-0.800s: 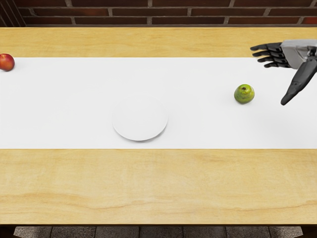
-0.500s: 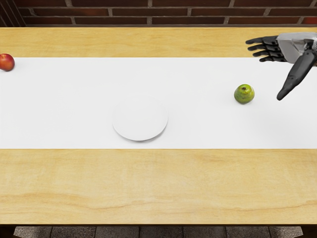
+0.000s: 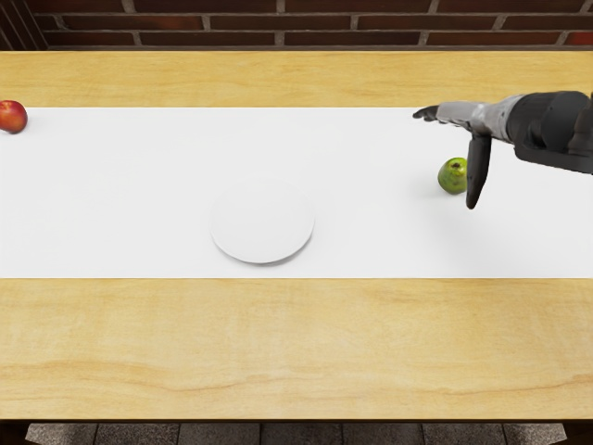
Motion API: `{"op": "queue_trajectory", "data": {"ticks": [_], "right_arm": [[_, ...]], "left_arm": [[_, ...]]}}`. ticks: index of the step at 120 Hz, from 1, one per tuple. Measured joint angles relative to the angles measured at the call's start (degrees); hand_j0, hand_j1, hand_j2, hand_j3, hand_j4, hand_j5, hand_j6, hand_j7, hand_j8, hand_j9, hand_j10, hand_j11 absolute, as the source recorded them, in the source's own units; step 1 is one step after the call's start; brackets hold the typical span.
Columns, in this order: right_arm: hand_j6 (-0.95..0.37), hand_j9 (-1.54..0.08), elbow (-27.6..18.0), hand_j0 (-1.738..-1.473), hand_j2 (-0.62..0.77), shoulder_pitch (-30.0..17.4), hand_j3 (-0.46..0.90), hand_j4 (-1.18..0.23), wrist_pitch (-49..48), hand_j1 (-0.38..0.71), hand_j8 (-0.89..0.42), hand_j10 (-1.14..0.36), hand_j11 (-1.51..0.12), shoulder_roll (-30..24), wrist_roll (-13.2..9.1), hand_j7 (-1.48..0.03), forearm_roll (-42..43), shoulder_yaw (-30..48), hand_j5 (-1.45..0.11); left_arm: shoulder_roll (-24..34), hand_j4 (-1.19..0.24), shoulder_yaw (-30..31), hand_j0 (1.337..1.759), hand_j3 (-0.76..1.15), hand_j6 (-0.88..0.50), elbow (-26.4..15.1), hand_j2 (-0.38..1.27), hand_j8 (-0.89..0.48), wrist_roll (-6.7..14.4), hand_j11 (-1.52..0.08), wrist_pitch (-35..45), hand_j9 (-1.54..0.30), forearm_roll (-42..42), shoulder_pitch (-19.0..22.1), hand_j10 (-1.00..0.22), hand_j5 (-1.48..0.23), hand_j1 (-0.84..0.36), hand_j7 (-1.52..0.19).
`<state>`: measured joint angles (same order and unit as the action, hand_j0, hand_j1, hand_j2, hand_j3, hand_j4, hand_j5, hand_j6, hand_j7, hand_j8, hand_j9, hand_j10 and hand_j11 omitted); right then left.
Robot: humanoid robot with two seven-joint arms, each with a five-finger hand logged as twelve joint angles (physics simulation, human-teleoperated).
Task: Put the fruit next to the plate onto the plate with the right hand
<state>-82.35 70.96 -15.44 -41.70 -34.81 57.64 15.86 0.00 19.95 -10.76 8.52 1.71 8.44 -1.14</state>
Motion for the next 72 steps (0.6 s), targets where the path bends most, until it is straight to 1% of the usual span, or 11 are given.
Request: {"op": "queue_trajectory", "data": {"ticks": [4, 12, 34, 48, 53, 72], "right_arm": [[-0.04, -0.04, 0.9, -1.658, -0.01, -0.6, 0.00, -0.03, 1.5, -0.31, -0.03, -0.03, -0.04, 0.6, -0.1, -0.04, 0.9, -0.5, -0.04], [-0.04, -0.04, 4.4, -1.658, -0.01, -1.8, 0.00, -0.03, 3.3, -0.31, -0.04, -0.03, -0.04, 2.0, -0.1, -0.04, 1.9, -1.2, -0.04], [-0.04, -0.04, 10.7, -1.658, -0.01, -3.7, 0.00, -0.04, 5.1, -0.31, -0.04, -0.04, -0.04, 4.7, -0.2, -0.04, 3.1, -2.0, -0.04], [-0.04, -0.05, 13.1, -1.658, -0.01, -3.9, 0.00, -0.04, 7.2, -0.31, -0.04, -0.04, -0.05, 6.8, -0.2, -0.05, 4.6, -2.1, -0.05], [-0.04, -0.05, 14.1, -1.658, -0.01, -4.0, 0.00, -0.04, 8.1, -0.31, -0.04, -0.04, -0.05, 7.9, -0.2, -0.05, 5.2, -2.1, -0.05], [-0.06, -0.07, 21.1, -1.658, -0.01, -3.8, 0.00, -0.06, 9.3, -0.29, -0.06, -0.06, -0.07, 13.6, -0.2, -0.07, 6.2, -3.1, -0.07]], "left_arm": [[0.0, 0.00, 0.0, 1.658, 0.00, 0.00, 0.0, 0.00, 0.00, 0.0, 0.00, 0.0, 0.00, 0.0, 0.0, 0.00, 0.00, 0.35, 0.00], [0.0, 0.00, 0.0, 1.658, 0.00, 0.00, 0.0, 0.00, 0.00, 0.0, 0.00, 0.0, 0.00, 0.0, 0.0, 0.00, 0.00, 0.35, 0.00], [0.0, 0.00, 0.0, 1.658, 0.00, 0.00, 0.0, 0.00, 0.00, 0.0, 0.00, 0.0, 0.00, 0.0, 0.0, 0.00, 0.00, 0.35, 0.00], [0.0, 0.00, 0.0, 1.658, 0.00, 0.00, 0.0, 0.00, 0.00, 0.0, 0.00, 0.0, 0.00, 0.0, 0.0, 0.00, 0.00, 0.35, 0.00], [0.0, 0.00, 0.0, 1.658, 0.00, 0.00, 0.0, 0.00, 0.00, 0.0, 0.00, 0.0, 0.00, 0.0, 0.0, 0.00, 0.00, 0.35, 0.00], [0.0, 0.00, 0.0, 1.658, 0.00, 0.00, 0.0, 0.00, 0.00, 0.0, 0.00, 0.0, 0.00, 0.0, 0.0, 0.00, 0.00, 0.35, 0.00]]}}
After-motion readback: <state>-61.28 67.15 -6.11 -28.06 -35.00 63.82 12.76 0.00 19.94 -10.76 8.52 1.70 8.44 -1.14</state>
